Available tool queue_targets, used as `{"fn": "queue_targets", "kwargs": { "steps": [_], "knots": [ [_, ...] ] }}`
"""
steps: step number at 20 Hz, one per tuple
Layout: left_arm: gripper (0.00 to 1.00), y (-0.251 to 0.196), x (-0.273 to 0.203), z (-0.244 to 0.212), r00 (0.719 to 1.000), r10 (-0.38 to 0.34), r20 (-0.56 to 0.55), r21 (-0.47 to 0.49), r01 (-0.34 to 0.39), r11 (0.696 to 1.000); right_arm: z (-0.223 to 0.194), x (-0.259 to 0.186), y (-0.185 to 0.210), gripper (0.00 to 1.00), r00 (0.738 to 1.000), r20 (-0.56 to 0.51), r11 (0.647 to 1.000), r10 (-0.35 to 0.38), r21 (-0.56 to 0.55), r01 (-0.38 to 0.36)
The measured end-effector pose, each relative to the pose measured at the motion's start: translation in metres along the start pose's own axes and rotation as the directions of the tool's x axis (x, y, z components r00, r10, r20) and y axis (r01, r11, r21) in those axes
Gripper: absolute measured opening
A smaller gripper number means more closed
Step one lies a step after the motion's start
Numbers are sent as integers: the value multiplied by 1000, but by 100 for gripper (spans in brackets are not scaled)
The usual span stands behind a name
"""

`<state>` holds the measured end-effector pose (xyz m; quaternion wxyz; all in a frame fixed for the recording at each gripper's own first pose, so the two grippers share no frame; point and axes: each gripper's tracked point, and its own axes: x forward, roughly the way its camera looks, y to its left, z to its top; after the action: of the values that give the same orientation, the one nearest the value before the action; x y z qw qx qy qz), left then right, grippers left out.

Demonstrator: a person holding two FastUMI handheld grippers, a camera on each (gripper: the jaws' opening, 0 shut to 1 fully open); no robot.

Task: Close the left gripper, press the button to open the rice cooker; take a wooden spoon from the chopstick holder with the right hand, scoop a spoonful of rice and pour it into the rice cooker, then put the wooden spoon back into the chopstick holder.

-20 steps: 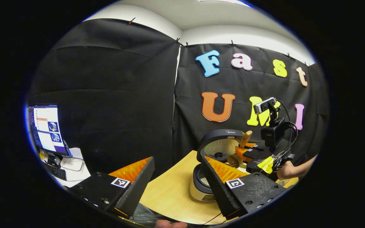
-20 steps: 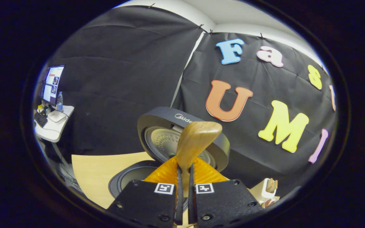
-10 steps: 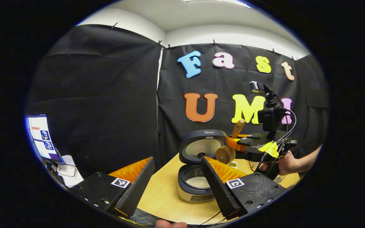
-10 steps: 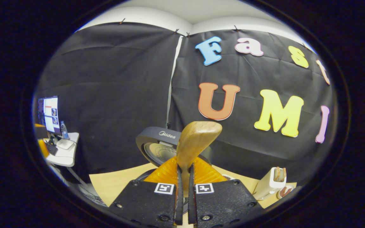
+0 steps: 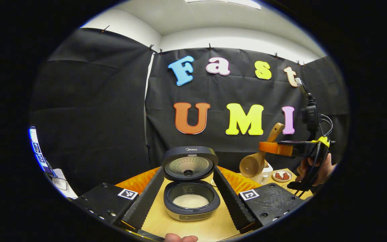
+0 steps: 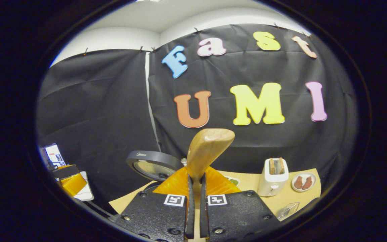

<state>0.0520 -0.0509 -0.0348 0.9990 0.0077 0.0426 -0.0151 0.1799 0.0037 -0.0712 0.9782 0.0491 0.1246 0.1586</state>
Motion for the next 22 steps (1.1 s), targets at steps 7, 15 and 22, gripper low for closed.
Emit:
{"fn": "queue_targets", "kwargs": {
  "steps": [7,15,22],
  "knots": [
    [94,-24,37,8,999,-43,-7,-6,43,999,-12,-47,-148,11,968,-19,958,-252,136,252],
    [94,-51,73,5,999,-38,-30,-7,38,999,-73,-76,-288,12,892,-145,849,-428,273,452],
    [95,-72,85,-9,998,-21,-66,26,23,999,-158,-67,-358,12,844,-274,816,-461,244,524]
  ]
}}
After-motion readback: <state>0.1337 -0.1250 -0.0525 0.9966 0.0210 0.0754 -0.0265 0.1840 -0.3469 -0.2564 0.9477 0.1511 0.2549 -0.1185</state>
